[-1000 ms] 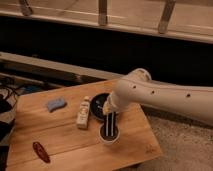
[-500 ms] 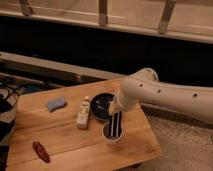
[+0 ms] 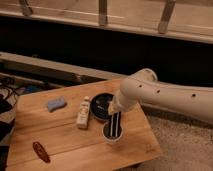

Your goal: Place the eraser in the ceramic cup

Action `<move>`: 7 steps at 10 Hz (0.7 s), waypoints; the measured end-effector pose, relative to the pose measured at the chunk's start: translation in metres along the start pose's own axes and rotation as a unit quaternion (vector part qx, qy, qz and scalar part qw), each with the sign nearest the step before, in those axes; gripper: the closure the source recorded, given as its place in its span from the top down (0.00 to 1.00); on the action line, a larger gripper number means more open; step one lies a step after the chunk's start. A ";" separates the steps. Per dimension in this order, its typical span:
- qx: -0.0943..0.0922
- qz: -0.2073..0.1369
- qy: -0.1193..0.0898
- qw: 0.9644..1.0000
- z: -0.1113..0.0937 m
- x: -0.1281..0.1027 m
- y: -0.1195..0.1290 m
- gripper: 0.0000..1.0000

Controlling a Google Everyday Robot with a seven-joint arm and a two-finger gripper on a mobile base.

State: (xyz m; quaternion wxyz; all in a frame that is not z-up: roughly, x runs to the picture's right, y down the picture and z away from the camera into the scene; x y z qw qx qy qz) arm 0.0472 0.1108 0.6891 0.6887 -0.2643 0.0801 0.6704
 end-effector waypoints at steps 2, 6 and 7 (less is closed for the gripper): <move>0.000 0.001 0.000 1.000 0.002 0.002 -0.001 0.02; -0.001 0.000 -0.001 1.000 0.004 0.001 -0.002 0.02; -0.002 -0.002 0.000 1.000 0.005 0.001 0.001 0.02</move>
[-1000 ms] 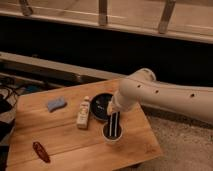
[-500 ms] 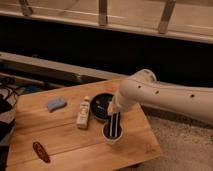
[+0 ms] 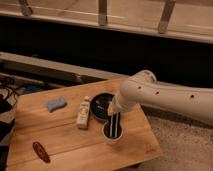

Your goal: Place the eraser in the ceramic cup

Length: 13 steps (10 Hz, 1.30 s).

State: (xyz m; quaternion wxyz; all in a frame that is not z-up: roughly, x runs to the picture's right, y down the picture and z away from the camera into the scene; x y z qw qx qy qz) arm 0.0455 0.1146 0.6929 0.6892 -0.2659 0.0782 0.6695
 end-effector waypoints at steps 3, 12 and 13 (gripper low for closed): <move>-0.001 0.002 0.000 1.000 0.001 0.001 -0.001 0.02; -0.002 0.000 0.001 1.000 0.005 0.006 -0.001 0.02; -0.002 0.000 0.001 1.000 0.005 0.006 -0.001 0.02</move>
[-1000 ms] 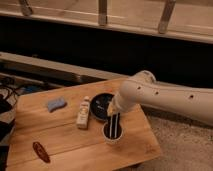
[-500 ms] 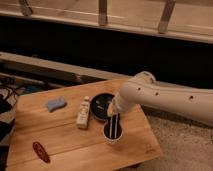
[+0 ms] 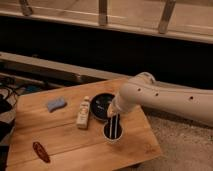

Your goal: Place the eraser in the ceramic cup

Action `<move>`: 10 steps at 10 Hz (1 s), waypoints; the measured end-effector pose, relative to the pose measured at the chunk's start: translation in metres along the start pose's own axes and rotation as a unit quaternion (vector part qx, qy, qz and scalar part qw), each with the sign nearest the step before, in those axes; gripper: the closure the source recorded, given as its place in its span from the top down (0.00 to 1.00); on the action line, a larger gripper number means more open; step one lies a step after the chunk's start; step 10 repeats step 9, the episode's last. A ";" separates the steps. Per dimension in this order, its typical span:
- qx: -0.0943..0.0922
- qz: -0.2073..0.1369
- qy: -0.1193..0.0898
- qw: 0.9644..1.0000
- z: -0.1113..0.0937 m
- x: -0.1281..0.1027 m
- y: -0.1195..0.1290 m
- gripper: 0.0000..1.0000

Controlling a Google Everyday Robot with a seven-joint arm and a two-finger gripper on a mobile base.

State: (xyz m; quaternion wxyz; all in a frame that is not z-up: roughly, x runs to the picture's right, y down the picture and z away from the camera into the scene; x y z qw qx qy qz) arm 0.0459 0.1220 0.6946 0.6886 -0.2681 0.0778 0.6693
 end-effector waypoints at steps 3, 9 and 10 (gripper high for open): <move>0.000 -0.001 0.000 1.000 0.001 0.001 0.000 0.02; -0.001 -0.002 -0.001 1.000 0.003 0.003 0.000 0.02; -0.001 -0.002 -0.001 1.000 0.003 0.003 0.000 0.02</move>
